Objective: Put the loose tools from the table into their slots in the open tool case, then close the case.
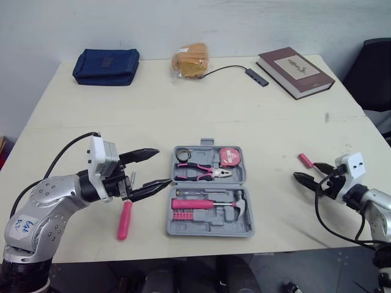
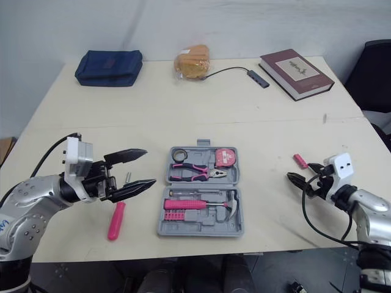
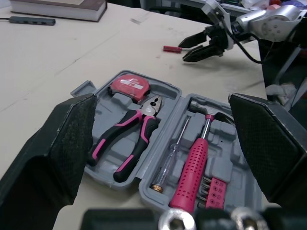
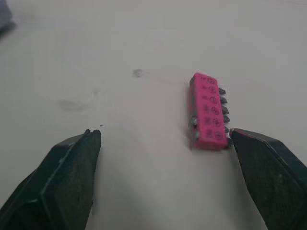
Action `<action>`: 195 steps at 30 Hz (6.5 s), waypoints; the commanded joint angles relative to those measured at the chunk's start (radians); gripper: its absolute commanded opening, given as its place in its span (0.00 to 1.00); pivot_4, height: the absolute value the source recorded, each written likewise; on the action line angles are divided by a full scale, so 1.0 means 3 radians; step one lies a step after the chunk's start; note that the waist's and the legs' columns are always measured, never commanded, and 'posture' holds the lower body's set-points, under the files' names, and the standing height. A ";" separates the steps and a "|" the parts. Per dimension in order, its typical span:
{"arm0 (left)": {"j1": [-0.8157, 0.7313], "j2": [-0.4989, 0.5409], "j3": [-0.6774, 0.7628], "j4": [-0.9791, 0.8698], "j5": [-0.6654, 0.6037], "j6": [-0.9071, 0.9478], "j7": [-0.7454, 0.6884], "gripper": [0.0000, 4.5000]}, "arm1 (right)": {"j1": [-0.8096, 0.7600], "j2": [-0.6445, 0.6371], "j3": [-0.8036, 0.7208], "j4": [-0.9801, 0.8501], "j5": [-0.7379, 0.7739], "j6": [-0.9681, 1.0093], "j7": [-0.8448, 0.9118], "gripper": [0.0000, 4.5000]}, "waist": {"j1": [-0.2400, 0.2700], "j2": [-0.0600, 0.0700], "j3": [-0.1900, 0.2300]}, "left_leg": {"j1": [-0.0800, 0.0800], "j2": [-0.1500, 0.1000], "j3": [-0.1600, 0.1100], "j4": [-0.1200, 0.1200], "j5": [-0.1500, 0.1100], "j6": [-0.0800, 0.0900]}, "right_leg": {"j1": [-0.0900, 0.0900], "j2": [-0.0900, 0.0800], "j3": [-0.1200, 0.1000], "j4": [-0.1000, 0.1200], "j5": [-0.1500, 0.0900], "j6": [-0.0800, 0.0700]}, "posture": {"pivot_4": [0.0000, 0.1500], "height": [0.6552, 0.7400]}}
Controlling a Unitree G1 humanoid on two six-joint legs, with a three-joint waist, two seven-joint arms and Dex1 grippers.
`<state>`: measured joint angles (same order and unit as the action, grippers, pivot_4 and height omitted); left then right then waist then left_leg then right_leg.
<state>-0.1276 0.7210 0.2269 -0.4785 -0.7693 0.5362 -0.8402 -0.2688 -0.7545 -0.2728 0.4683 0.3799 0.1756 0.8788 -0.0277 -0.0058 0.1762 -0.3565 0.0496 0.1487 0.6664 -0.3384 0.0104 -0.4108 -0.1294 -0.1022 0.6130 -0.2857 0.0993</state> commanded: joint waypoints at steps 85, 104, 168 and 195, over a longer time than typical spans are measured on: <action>0.0102 0.0185 -0.0422 -0.0036 0.0431 -0.0505 -0.0764 1.00 | -0.0848 -0.0189 0.2567 -0.3422 -0.0003 0.2585 0.0227 0.17 | -0.0003 0.0001 0.0013 | -0.0053 0.0006 -0.0014 0.0047 -0.0009 0.0012 | -0.0028 -0.0002 -0.0011 0.0005 0.0003 0.0006 | 1.00 1.00; 0.0172 0.0131 -0.0457 0.0015 0.0465 -0.0565 -0.0779 1.00 | -0.0828 -0.0092 0.2687 -0.3573 -0.0125 0.2759 0.0044 0.17 | -0.0011 -0.0005 0.0010 | -0.0048 0.0012 -0.0013 0.0047 -0.0010 0.0005 | -0.0028 0.0000 -0.0011 0.0011 0.0000 0.0000 | 1.00 1.00; 0.1287 -0.0081 0.1029 0.0461 0.0991 -0.1153 0.0013 1.00 | 0.0667 -0.0439 -0.0536 -0.1070 0.0219 -0.1177 0.1209 0.71 | 0.0017 -0.0013 0.0012 | -0.0048 0.0002 -0.0005 0.0051 -0.0017 0.0017 | -0.0031 -0.0004 -0.0012 0.0013 0.0001 0.0002 | 1.00 1.00; 0.1695 -0.0486 0.1855 0.1626 0.1019 -0.1819 0.0633 1.00 | 0.0583 -0.0648 -0.1006 0.1331 0.0222 -0.2430 0.0865 0.99 | -0.0036 -0.0008 0.0009 | -0.0007 0.0039 0.0001 0.0048 -0.0049 -0.0023 | 0.0004 -0.0004 -0.0009 0.0000 -0.0004 -0.0007 | 1.00 1.00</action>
<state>0.3631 0.5757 0.7697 0.0967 -0.4256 -0.0510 -0.6725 -0.0708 -0.9502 -0.5859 0.9612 0.3800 -0.6148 1.0785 -0.0387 -0.0081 0.1789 -0.3587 0.0616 0.1495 0.6809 -0.3530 0.0041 -0.4098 -0.1304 -0.1047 0.6131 -0.2868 0.0971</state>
